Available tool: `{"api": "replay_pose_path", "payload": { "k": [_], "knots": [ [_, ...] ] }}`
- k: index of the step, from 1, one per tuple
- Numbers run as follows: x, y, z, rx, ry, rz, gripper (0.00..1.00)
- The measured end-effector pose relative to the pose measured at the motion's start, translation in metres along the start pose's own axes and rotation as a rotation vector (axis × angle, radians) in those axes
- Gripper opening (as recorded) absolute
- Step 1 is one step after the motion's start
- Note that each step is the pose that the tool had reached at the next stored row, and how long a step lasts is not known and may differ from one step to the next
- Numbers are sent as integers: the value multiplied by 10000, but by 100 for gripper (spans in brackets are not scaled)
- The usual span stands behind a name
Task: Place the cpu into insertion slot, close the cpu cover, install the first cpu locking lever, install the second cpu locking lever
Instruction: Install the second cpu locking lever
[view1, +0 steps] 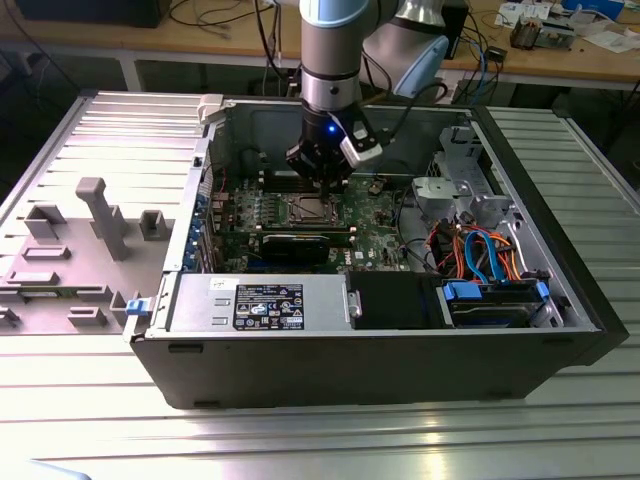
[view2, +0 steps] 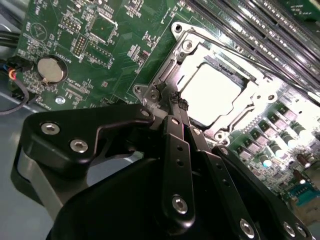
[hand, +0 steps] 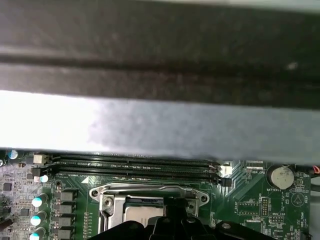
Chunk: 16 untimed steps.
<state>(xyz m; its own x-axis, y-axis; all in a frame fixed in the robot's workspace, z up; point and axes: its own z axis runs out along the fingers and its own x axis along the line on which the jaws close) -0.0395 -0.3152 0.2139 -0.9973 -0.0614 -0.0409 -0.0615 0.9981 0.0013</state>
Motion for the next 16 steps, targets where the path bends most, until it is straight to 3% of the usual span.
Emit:
{"api": "replay_pose_path", "payload": {
  "k": [4,16],
  "knots": [
    [-5,0,-104,-1,-1,-1,11],
    [5,-138,-83,59,4,-3,11]
  ]
}}
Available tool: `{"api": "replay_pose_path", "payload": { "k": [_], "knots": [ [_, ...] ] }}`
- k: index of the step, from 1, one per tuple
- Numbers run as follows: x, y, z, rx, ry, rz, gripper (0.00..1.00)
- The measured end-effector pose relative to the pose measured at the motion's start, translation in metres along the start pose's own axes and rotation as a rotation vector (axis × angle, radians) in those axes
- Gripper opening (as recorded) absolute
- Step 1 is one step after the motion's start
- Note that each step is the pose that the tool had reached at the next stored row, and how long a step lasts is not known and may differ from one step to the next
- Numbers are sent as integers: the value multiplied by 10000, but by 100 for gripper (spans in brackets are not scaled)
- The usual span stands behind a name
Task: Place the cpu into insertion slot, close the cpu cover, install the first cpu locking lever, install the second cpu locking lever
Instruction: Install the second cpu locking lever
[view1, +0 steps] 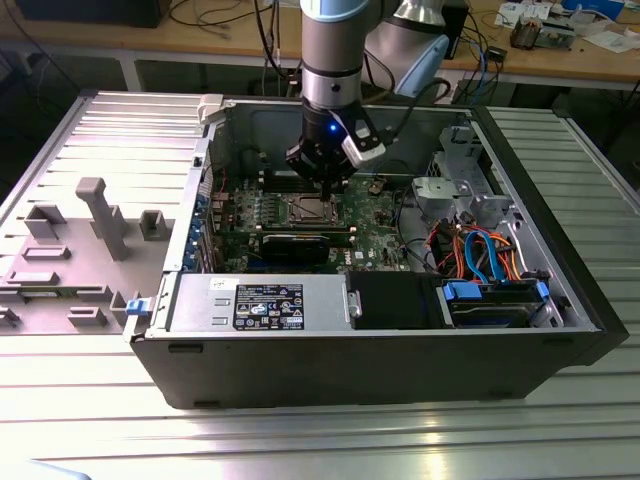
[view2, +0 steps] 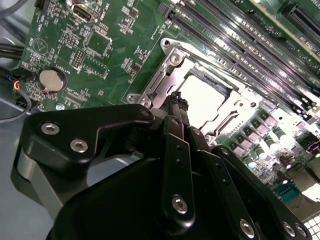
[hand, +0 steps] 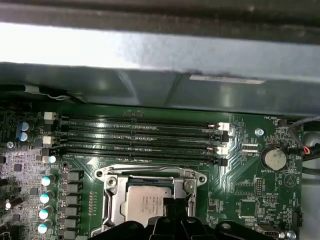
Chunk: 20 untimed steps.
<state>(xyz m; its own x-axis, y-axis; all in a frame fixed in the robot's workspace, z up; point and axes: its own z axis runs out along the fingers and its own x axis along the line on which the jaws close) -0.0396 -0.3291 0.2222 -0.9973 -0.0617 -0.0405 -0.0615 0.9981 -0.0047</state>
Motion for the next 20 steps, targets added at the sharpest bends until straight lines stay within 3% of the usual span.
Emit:
{"api": "replay_pose_path", "payload": {
  "k": [4,8,10,12,15,20],
  "knots": [
    [0,-7,-12,2,1,0,11],
    [-2,-7,-74,1,0,0,11],
    [-5,-7,-129,5,1,-1,11],
    [-9,-8,-236,9,1,-1,11],
    [-9,-26,-242,11,1,-2,11],
    [-2,-116,-240,9,1,-1,11]
  ]
}}
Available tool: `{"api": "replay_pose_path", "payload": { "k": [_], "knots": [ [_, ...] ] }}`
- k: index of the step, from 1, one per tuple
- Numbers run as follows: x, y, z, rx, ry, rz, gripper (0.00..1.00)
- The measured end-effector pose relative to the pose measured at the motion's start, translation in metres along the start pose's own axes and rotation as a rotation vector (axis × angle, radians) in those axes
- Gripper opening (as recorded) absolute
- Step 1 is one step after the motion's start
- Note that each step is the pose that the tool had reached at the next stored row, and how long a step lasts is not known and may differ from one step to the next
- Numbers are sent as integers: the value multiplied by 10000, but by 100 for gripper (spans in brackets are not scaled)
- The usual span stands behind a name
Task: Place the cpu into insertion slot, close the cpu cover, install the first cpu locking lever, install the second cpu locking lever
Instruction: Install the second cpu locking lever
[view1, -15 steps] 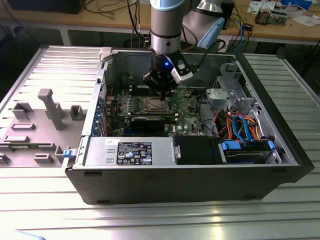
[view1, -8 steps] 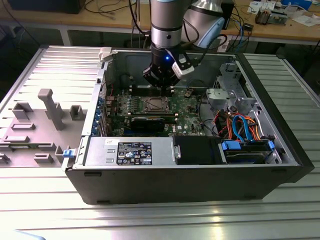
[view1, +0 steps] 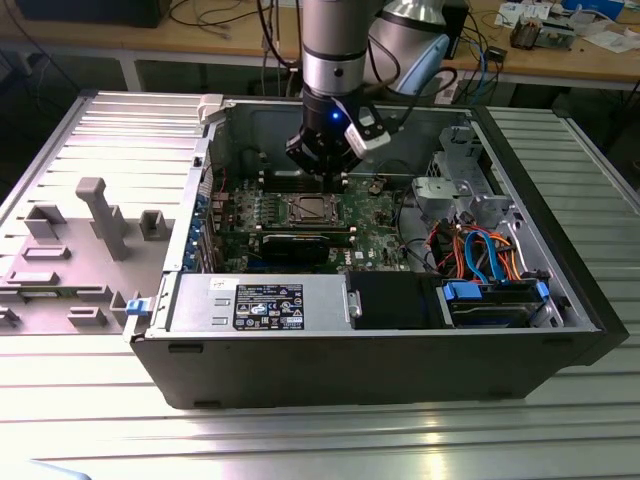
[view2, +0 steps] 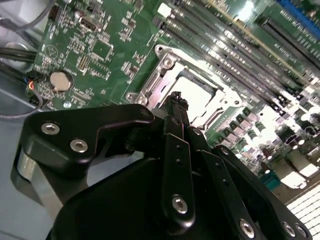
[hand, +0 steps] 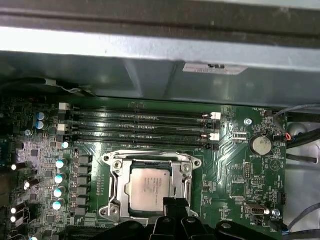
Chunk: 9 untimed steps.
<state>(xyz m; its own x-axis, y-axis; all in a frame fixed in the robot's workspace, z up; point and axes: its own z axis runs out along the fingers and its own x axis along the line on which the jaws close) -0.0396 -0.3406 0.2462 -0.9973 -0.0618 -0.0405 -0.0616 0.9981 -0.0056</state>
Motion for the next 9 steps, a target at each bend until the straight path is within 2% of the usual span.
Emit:
{"api": "replay_pose_path", "payload": {
  "k": [9],
  "knots": [
    [14,-164,10,1,-1,1,11]
  ]
}}
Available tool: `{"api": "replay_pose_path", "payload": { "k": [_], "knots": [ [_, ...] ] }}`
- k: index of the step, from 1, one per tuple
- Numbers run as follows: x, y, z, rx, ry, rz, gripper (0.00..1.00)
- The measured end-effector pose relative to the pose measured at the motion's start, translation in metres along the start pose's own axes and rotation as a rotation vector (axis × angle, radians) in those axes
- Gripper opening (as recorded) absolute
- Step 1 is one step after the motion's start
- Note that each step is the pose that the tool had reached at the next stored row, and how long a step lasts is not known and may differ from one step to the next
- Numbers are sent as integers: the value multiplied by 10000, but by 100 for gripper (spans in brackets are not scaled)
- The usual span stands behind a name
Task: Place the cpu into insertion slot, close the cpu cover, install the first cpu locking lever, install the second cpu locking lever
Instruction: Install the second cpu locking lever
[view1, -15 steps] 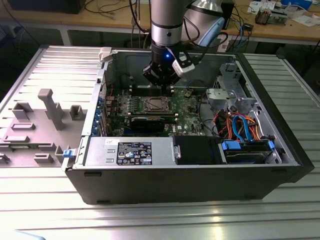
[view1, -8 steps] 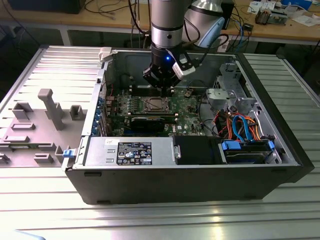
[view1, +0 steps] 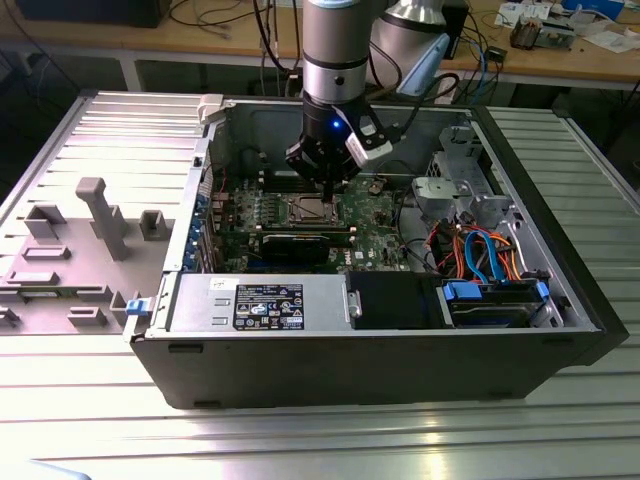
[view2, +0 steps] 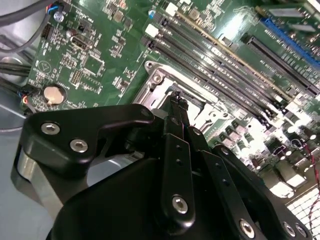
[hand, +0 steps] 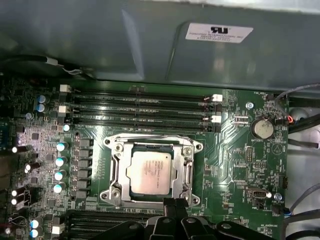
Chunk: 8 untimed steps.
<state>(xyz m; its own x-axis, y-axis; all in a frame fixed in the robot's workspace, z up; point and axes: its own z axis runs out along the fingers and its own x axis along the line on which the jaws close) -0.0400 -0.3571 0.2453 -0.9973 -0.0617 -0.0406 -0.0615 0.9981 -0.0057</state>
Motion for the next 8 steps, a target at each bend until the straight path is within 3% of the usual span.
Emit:
{"api": "replay_pose_path", "payload": {
  "k": [8],
  "knots": [
    [1,-10,0,0,1,0,11]
  ]
}}
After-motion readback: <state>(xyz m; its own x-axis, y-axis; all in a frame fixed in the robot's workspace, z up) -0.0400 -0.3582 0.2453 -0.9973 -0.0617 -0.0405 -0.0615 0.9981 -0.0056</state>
